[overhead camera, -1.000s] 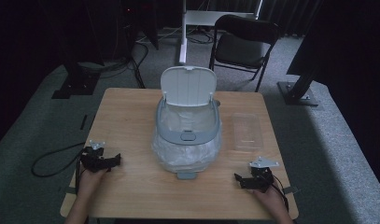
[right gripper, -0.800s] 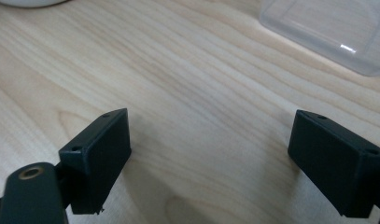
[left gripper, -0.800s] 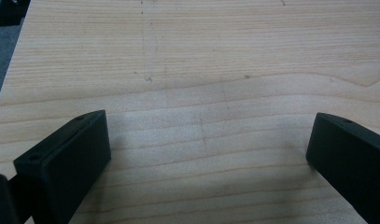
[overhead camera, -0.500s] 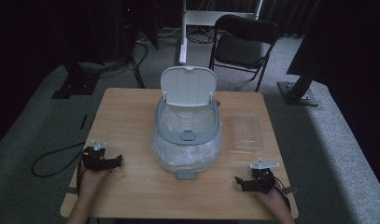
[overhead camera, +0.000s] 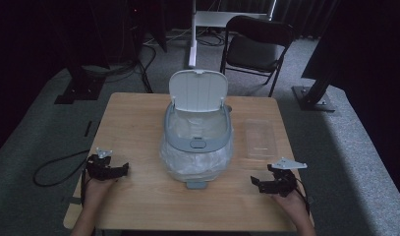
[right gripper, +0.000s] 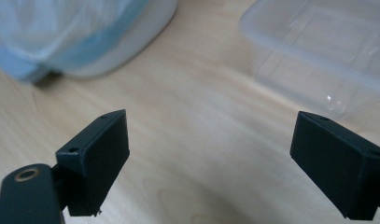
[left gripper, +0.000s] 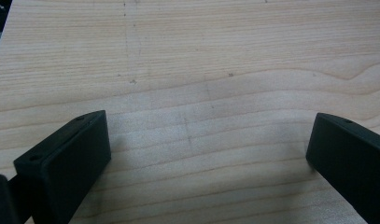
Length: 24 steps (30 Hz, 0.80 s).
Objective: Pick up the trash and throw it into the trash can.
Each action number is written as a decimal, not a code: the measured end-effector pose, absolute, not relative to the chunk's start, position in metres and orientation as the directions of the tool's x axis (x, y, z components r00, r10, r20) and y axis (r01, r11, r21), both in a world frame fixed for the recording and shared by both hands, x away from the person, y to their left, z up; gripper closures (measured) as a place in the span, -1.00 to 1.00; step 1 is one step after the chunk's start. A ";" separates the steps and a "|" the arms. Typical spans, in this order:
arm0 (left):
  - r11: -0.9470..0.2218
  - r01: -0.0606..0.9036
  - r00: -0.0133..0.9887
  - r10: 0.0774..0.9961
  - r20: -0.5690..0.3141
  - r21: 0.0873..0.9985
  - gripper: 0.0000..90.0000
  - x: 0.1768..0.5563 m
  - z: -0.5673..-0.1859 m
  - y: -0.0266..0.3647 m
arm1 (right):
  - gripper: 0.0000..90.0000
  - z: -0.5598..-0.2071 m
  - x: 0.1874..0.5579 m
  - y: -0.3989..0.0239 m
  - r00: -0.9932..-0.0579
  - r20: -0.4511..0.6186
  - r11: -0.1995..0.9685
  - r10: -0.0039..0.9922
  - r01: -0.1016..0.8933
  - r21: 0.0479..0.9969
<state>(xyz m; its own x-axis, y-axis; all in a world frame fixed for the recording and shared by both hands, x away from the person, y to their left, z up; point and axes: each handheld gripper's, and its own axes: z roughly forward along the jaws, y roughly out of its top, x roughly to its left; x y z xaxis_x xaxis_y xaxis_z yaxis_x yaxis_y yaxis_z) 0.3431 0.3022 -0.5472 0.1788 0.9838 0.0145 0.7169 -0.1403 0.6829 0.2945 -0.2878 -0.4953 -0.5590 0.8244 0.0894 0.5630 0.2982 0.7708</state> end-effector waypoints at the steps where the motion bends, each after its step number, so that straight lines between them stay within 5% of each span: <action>1: -0.140 0.717 0.179 0.984 0.014 0.683 -0.99 0.343 -0.547 0.302 | -0.75 -0.492 0.297 -0.289 -0.550 0.088 0.291 0.830 0.563 0.773; 24: -0.134 0.717 0.173 0.985 0.012 0.684 -0.99 0.344 -0.547 0.302 | -0.70 -0.478 0.381 -0.348 -0.272 0.180 0.056 0.945 0.678 0.733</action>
